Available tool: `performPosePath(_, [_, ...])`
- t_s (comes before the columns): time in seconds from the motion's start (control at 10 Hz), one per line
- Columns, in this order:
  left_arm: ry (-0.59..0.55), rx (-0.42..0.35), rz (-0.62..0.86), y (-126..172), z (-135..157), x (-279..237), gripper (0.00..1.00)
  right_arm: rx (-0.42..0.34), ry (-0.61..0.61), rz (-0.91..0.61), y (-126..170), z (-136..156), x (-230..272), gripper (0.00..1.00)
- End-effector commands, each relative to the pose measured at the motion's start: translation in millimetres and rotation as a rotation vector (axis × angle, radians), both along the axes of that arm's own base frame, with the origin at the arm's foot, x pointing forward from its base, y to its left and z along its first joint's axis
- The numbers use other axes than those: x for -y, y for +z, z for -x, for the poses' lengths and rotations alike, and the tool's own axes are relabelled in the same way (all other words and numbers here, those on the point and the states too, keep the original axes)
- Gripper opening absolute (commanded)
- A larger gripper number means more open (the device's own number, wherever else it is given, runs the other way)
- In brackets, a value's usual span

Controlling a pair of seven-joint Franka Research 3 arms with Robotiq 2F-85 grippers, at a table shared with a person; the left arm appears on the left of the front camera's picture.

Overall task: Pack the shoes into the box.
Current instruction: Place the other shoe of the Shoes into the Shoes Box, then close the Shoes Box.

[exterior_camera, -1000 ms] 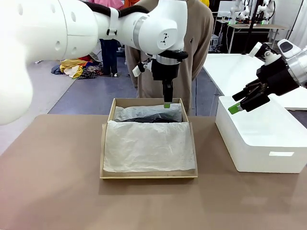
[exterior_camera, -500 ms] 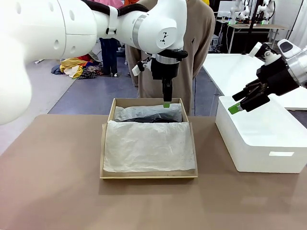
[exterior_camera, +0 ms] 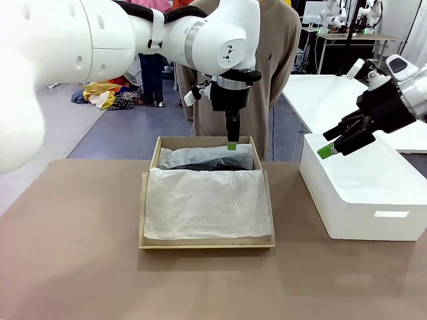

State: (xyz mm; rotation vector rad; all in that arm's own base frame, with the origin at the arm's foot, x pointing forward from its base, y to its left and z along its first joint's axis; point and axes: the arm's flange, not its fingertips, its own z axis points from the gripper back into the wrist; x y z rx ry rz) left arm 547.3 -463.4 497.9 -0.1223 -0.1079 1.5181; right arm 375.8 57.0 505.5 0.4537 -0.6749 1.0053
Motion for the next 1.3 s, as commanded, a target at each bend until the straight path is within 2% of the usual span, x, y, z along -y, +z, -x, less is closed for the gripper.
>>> performPosePath(0.0, [0.014, -0.001, 0.0, 3, 1, 0, 1.0, 0.026, 0.022, -0.025, -1, -4, 0, 1.0])
performPosePath(1.0, [0.014, -0.001, 0.0, 3, 1, 0, 1.0, 0.026, 0.022, -0.025, -1, -4, 0, 1.0])
performPosePath(1.1, [0.0, 0.0, 0.0, 0, 0, 0, 1.0, 0.026, 0.022, -0.025, -1, -4, 0, 1.0])
performPosePath(1.2, [-0.092, 0.007, -0.027, 21, 12, -9, 1.0, 0.026, 0.022, -0.025, -1, -4, 0, 1.0])
